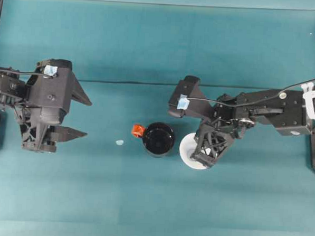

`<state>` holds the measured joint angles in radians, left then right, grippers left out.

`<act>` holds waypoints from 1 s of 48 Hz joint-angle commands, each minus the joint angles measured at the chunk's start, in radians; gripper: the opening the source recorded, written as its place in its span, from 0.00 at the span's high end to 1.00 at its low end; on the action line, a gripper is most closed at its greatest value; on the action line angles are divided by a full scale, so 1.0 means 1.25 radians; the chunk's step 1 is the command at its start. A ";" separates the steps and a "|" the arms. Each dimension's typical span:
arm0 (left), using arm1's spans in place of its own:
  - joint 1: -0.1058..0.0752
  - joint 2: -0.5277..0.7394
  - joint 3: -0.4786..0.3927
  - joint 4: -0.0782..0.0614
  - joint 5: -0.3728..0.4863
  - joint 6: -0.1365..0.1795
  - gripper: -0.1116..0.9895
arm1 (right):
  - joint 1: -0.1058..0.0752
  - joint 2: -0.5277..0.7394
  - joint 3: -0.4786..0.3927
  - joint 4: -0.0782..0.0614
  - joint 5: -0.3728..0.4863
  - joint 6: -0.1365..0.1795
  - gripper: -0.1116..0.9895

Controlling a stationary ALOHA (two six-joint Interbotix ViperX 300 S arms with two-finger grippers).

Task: Put the paper cup into the moved red handle cup holder.

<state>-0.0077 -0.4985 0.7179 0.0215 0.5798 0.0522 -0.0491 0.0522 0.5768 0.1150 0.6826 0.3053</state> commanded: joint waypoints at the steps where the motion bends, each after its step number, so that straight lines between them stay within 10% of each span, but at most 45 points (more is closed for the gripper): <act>1: 0.000 -0.004 -0.009 0.001 -0.004 -0.001 0.13 | 0.000 -0.031 -0.023 0.015 0.021 0.007 0.99; 24: 0.000 -0.004 -0.009 0.001 -0.004 -0.001 0.13 | -0.070 -0.201 -0.237 0.028 0.319 0.002 0.99; 48: 0.000 -0.005 -0.007 0.001 -0.004 -0.001 0.13 | -0.052 -0.028 -0.379 0.016 0.291 -0.013 0.99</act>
<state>-0.0061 -0.4985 0.7164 0.0215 0.5798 0.0522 -0.1181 -0.0107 0.1289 0.1381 1.0630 0.2991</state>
